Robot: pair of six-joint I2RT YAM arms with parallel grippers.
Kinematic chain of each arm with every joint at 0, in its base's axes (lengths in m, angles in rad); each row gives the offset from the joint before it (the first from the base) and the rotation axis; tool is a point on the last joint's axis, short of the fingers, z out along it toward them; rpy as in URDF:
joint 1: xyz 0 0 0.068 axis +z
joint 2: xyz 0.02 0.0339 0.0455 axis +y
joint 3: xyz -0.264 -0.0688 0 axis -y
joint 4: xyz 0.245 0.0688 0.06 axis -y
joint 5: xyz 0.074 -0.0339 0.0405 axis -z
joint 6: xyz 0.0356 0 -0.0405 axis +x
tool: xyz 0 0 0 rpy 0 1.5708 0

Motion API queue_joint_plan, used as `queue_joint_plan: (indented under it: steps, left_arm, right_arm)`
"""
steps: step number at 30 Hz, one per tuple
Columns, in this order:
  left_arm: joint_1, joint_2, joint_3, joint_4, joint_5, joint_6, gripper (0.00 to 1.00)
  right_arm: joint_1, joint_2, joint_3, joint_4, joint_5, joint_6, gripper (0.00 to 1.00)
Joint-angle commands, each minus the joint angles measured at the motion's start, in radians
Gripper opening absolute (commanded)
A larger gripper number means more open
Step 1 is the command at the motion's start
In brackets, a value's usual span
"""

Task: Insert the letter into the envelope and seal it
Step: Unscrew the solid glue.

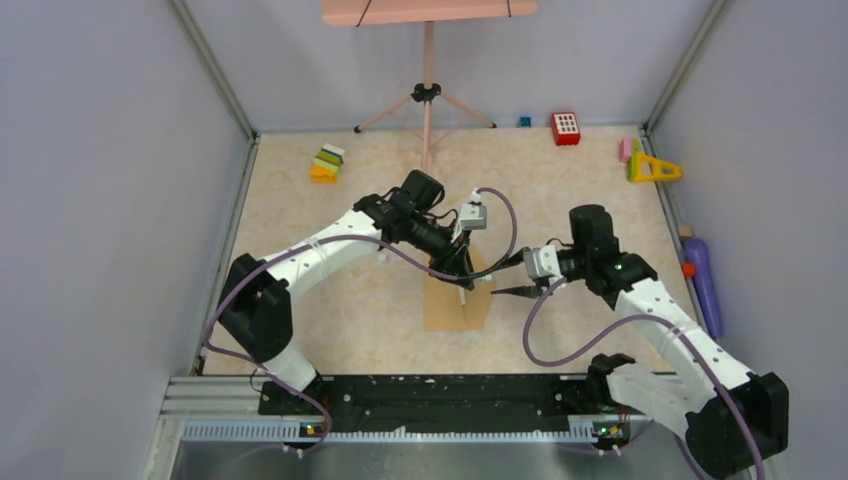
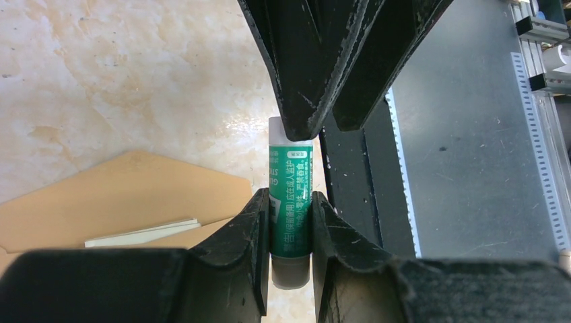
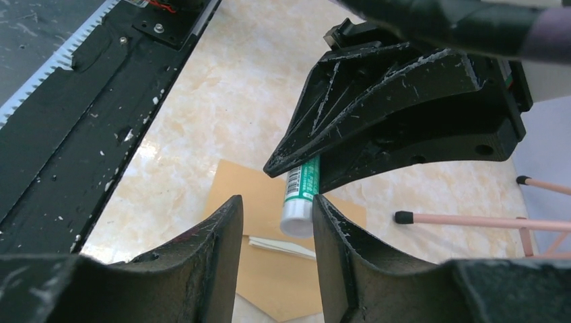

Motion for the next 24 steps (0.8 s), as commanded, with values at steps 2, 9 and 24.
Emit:
queue_joint_plan:
  steps: [2, 9, 24]
  left_arm:
    - [0.002, -0.004, 0.039, 0.016, 0.039, -0.01, 0.0]
    - [0.003, -0.011, 0.034, 0.019, 0.039, -0.01, 0.0]
    - [0.002, -0.057, 0.025, 0.073, -0.124, -0.027, 0.0]
  right_arm:
    - [0.029, -0.021, -0.019, 0.017, 0.03, -0.051, 0.41]
    - [0.035, -0.022, -0.035, 0.051, 0.069, -0.032, 0.4]
    - [0.034, 0.005, -0.005, 0.157, 0.085, 0.295, 0.15]
